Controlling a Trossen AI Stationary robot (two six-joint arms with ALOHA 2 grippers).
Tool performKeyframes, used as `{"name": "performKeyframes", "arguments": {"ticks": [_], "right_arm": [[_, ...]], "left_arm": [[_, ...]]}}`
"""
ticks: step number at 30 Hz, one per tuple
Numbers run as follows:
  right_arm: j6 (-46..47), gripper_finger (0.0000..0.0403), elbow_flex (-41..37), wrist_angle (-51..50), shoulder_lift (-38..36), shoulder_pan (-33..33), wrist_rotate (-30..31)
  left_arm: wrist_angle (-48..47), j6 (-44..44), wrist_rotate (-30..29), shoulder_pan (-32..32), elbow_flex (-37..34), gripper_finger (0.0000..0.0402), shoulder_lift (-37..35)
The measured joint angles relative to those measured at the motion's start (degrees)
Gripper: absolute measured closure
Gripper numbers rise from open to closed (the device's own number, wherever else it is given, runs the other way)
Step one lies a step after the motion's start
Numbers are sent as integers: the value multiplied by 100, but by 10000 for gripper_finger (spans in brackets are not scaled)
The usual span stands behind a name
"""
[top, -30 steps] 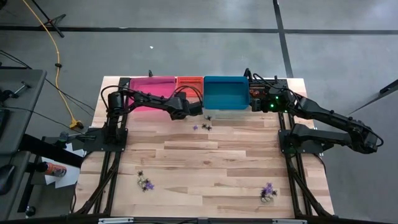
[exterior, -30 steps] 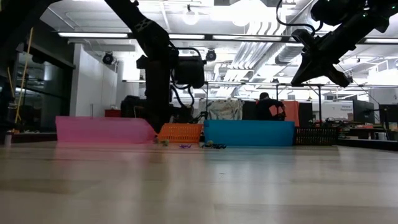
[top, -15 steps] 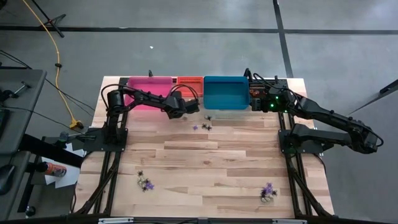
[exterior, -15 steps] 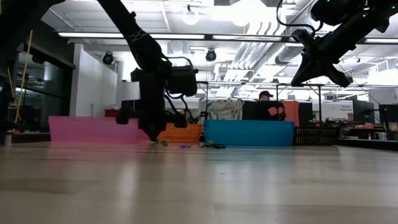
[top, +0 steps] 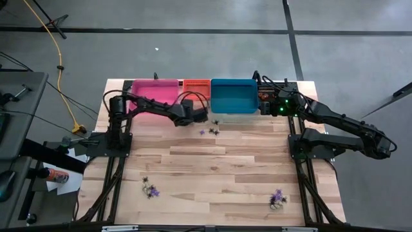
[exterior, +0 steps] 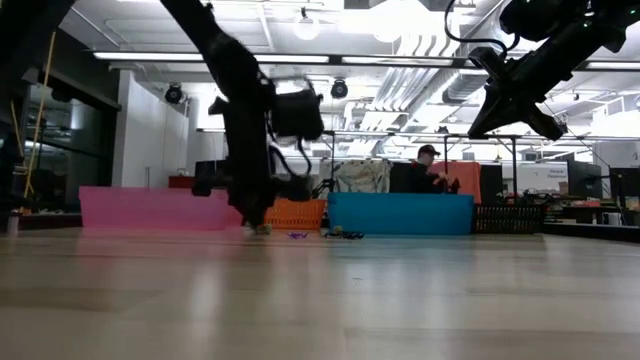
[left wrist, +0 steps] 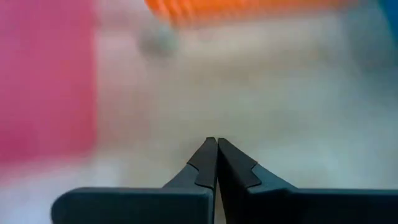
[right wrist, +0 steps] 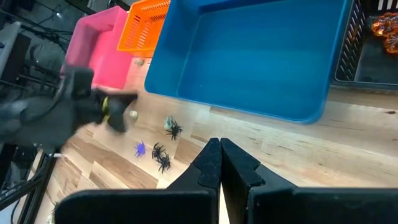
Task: Sort Halloween decoration
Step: Put the white skull toy into the pink bin
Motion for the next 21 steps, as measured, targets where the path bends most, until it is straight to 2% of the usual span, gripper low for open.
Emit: {"name": "performKeyframes", "arguments": {"ticks": [2, 4, 7, 9, 14, 21], "right_arm": [[-37, 402, 0, 0, 0, 0, 2], [-52, 402, 0, 0, 0, 2, 34], [-78, 402, 0, 0, 0, 0, 49], [-87, 402, 0, 0, 9, 1, 66], [-46, 402, 0, 10, 37, 0, 117], [18, 402, 0, 7, 42, 0, 128]], "left_arm": [[-246, 33, -63, -164, -11, 402, -292], [-393, 34, -508, -204, -3, 402, -694], [-472, 222, -1132, -38, 1, 402, -1168], [-344, 492, -1222, 123, 2, 402, -1357], [-44, 1174, -926, 606, 4, 402, -1312], [79, 586, -382, 604, -7, 402, -669]]}}
